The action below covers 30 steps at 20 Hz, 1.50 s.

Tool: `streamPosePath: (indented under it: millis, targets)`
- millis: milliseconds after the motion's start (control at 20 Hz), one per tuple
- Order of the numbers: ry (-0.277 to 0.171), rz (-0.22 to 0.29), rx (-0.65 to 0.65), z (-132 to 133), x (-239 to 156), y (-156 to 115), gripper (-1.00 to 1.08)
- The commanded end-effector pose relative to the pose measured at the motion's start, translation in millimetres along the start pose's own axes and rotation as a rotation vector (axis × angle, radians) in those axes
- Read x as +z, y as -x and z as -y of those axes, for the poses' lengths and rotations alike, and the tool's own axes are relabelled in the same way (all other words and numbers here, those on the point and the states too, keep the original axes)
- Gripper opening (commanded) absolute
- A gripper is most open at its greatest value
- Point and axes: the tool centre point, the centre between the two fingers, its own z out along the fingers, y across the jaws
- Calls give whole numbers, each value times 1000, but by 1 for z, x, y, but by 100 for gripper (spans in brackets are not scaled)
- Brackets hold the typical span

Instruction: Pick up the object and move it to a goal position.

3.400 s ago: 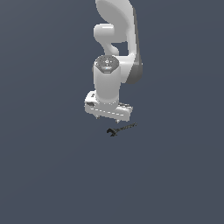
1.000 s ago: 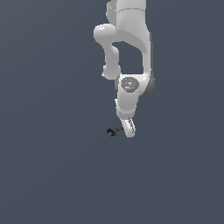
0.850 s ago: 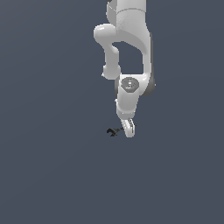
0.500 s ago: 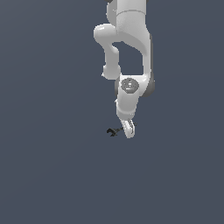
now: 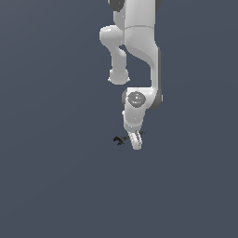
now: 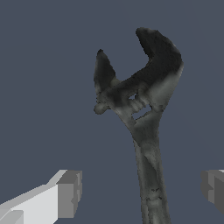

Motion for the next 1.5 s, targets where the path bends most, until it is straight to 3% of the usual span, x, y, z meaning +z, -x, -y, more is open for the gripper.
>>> streamPosePath:
  millis: [0,100,150,900,1450]
  targets:
    - [-1,0,0,1,5,0,100]
    - [-1,0,0,1,6,0,100]
    - [-1,0,0,1,6,0,-100]
    - [-1,-1,4,0,-3,-7,-100]
    - [-1,0,4,-3,-71,-48,-100]
